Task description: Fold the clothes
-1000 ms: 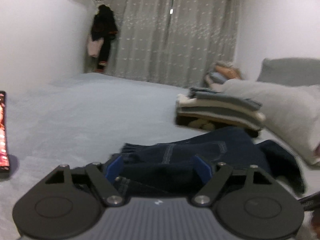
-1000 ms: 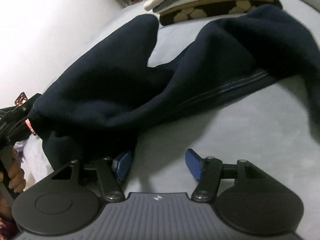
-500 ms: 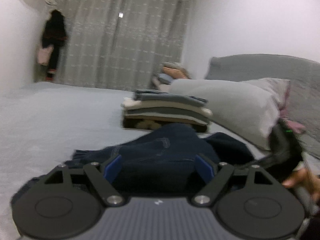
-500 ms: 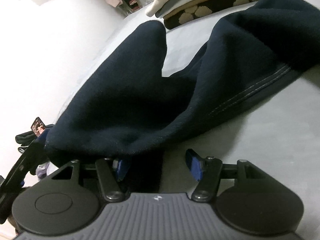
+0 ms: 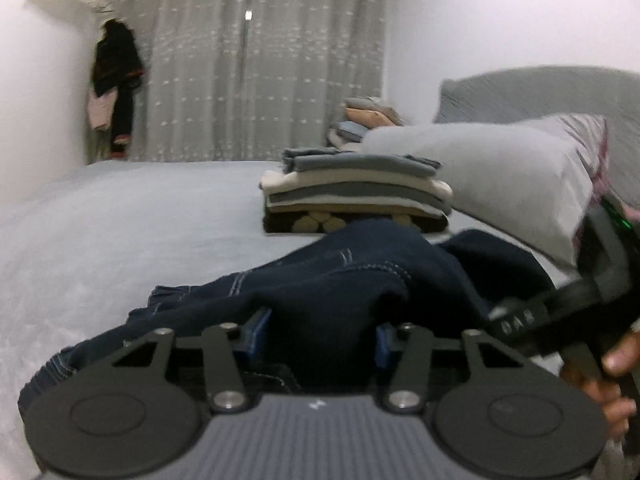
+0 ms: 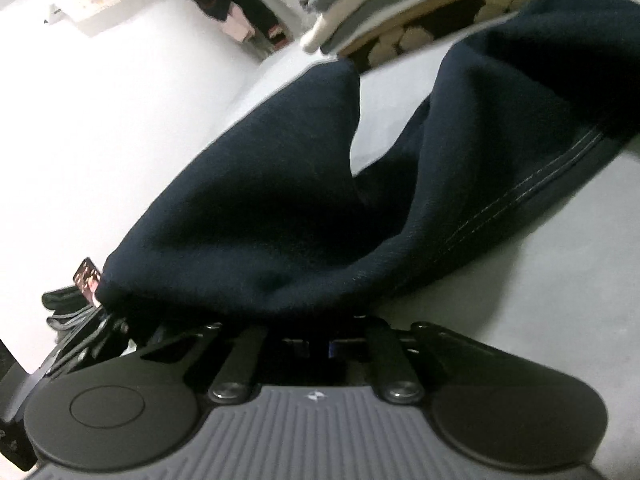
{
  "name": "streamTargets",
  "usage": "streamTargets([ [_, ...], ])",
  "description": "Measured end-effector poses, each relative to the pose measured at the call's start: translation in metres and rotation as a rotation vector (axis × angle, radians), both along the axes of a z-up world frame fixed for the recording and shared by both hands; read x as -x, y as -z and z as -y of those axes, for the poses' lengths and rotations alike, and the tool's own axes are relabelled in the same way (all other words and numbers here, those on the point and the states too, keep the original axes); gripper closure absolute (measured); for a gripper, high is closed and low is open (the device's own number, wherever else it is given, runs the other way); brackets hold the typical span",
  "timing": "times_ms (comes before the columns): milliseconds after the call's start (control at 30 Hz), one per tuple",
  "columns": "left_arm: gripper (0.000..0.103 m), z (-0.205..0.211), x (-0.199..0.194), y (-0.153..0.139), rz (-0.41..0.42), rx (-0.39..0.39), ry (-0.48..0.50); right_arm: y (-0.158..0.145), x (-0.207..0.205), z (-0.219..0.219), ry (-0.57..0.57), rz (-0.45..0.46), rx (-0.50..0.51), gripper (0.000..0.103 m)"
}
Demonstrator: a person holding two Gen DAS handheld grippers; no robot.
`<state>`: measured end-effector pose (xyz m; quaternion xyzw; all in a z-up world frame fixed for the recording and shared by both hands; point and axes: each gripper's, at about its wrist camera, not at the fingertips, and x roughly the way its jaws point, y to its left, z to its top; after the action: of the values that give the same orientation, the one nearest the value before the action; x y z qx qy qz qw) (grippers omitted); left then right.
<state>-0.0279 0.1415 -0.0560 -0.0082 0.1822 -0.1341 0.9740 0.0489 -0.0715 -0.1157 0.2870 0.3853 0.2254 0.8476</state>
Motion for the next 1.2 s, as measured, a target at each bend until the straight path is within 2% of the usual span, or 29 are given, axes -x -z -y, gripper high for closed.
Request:
streamTargets([
  [67, 0.064, 0.001, -0.004, -0.005, 0.012, 0.026, -0.028, -0.006, 0.007, 0.002, 0.027, 0.029, -0.005, 0.096],
  [167, 0.067, 0.000, -0.013, -0.013, 0.026, 0.084, -0.073, -0.023, 0.019, 0.010, 0.071, 0.091, -0.007, 0.096],
  [333, 0.069, -0.001, -0.030, -0.027, 0.022, 0.186, -0.135, -0.058, 0.034, 0.027, 0.156, 0.221, 0.031, 0.099],
  [400, 0.071, 0.001, -0.035, -0.031, 0.015, 0.200, -0.169, -0.073, 0.034, 0.040, 0.197, 0.280, 0.055, 0.103],
  [500, 0.071, 0.002, -0.044, -0.032, -0.010, 0.214, -0.197, -0.098, 0.067, 0.062, 0.270, 0.352, 0.095, 0.103],
  [600, 0.071, 0.004, -0.048, -0.032, -0.026, 0.214, -0.220, -0.098, 0.070, 0.080, 0.275, 0.297, 0.084, 0.102],
  [633, 0.072, 0.004, -0.049, -0.032, -0.026, 0.214, -0.228, -0.094, 0.071, 0.084, 0.274, 0.272, 0.091, 0.097],
  [700, 0.073, 0.002, -0.052, -0.033, -0.023, 0.237, -0.244, -0.087, 0.079, 0.087, 0.271, 0.213, 0.098, 0.093],
  [733, 0.073, -0.001, -0.053, -0.033, -0.021, 0.249, -0.252, -0.080, 0.075, 0.086, 0.265, 0.181, 0.093, 0.086],
  [767, 0.073, -0.003, -0.055, -0.033, -0.019, 0.261, -0.259, -0.071, 0.072, 0.082, 0.259, 0.153, 0.086, 0.074],
  [833, 0.073, -0.008, -0.057, -0.033, -0.016, 0.282, -0.271, -0.057, 0.074, 0.072, 0.245, 0.112, 0.081, 0.060],
  [967, 0.073, -0.015, -0.062, -0.035, -0.015, 0.305, -0.283, -0.034, 0.061, 0.044, 0.186, 0.045, 0.097, 0.060],
  [1200, 0.074, -0.036, -0.069, -0.029, -0.046, 0.362, -0.293, -0.001, 0.000, -0.009, 0.102, -0.027, 0.134, 0.055],
])
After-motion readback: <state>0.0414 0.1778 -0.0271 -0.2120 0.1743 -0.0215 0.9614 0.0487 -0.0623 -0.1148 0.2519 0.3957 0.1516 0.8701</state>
